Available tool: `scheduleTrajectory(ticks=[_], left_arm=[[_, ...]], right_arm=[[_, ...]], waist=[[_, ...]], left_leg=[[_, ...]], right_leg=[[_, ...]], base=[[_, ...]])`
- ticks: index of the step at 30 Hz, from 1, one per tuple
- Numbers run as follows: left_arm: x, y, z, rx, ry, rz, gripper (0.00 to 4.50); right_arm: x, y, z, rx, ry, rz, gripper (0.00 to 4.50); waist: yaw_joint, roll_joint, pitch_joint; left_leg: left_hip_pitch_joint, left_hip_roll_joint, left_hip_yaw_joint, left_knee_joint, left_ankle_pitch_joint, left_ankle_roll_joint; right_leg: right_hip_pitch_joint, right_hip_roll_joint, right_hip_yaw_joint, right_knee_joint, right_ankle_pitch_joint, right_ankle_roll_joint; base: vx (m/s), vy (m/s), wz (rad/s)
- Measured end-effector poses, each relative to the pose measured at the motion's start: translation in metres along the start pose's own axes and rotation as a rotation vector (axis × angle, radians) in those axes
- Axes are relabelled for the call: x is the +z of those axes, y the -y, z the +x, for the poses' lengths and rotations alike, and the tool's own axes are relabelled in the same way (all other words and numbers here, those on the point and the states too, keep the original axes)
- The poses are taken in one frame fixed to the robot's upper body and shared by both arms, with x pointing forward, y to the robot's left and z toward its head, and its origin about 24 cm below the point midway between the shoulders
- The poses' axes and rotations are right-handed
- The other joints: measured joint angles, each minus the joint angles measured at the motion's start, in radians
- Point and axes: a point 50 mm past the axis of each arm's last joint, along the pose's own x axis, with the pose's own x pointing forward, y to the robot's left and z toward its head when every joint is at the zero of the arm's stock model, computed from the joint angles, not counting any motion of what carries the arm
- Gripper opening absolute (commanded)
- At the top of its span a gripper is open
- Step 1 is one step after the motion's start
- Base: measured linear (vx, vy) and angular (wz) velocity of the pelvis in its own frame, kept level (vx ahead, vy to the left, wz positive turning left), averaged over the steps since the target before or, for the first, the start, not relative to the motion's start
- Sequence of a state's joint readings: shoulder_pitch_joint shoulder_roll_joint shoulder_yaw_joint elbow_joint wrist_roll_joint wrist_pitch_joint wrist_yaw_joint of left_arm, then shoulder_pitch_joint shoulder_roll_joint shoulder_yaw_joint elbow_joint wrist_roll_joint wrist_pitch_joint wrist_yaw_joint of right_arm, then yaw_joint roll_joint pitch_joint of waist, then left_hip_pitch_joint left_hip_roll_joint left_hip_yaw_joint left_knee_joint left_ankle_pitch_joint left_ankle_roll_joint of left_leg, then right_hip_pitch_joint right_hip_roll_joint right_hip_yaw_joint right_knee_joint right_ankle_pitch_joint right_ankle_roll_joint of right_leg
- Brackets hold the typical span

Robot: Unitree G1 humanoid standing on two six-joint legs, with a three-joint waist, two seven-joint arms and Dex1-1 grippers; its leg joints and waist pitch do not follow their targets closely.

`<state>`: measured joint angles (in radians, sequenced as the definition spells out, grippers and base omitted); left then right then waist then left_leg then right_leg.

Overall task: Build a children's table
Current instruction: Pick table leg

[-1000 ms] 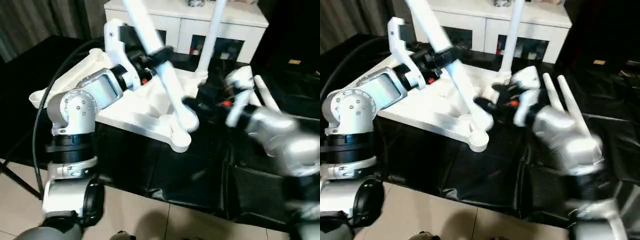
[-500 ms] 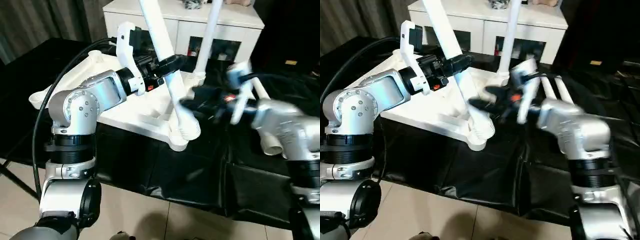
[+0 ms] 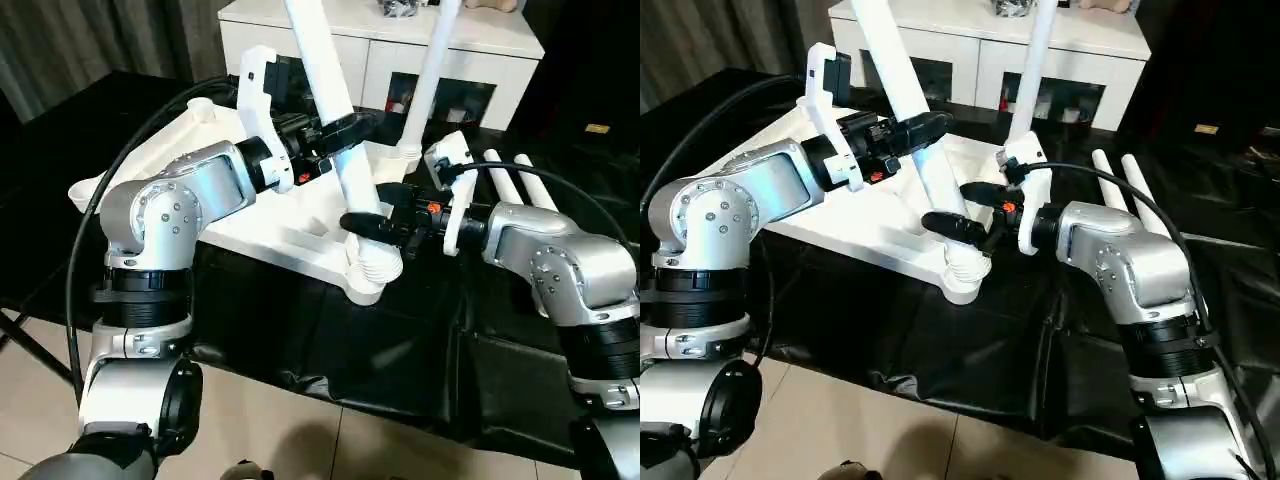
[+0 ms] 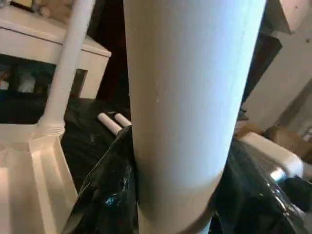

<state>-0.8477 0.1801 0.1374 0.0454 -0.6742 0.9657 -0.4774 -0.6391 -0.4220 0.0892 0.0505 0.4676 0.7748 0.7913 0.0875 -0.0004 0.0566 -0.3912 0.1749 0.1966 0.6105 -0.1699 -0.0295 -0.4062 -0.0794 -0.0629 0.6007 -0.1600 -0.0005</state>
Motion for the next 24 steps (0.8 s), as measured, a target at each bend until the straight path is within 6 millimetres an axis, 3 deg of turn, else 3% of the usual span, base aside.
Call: scheduleTrajectory(ticks=[6,12,19,23,24], left_arm=[[-0.007,0.008,-0.021,-0.244,-0.058,0.186,1.79],[-0.006,0.012,-0.029,-0.406,-0.068,0.186,1.79],[-0.007,0.007,-0.032,-0.445,-0.071,0.185,1.79],[-0.007,0.008,-0.032,-0.458,-0.071,0.188,1.79],[-0.007,0.008,-0.032,-0.459,-0.071,0.187,1.79]], right_arm=[[-0.005,-0.009,0.003,0.125,-0.02,0.015,4.5],[-0.004,-0.018,-0.007,0.298,-0.015,0.036,4.5],[-0.016,-0.021,-0.012,0.342,-0.072,0.051,3.76],[-0.017,-0.021,-0.013,0.35,-0.086,0.047,3.65],[-0.018,-0.021,-0.013,0.352,-0.09,0.046,3.39]], waist=[[-0.003,0.0,0.0],[0.004,0.0,0.0],[-0.003,0.0,0.0],[-0.002,0.0,0.0],[-0.002,0.0,0.0]], left_leg=[[0.001,0.0,0.0,-0.002,0.0,0.0],[0.001,0.0,0.001,-0.001,0.0,0.0],[0.004,0.0,0.001,-0.001,0.0,-0.001],[0.005,0.0,0.001,-0.001,0.0,-0.001],[0.005,0.0,0.001,-0.001,0.0,-0.001]], right_leg=[[-0.001,0.0,0.0,0.0,-0.001,0.001],[0.002,0.0,0.002,0.0,-0.001,0.001],[0.003,0.0,0.002,0.002,-0.002,0.004],[0.003,0.0,0.002,0.003,-0.003,0.005],[0.003,0.0,0.002,0.003,-0.003,0.005]], base=[[0.0,0.0,0.0],[0.0,0.0,0.0],[0.0,0.0,0.0],[0.0,0.0,0.0],[0.0,0.0,0.0]])
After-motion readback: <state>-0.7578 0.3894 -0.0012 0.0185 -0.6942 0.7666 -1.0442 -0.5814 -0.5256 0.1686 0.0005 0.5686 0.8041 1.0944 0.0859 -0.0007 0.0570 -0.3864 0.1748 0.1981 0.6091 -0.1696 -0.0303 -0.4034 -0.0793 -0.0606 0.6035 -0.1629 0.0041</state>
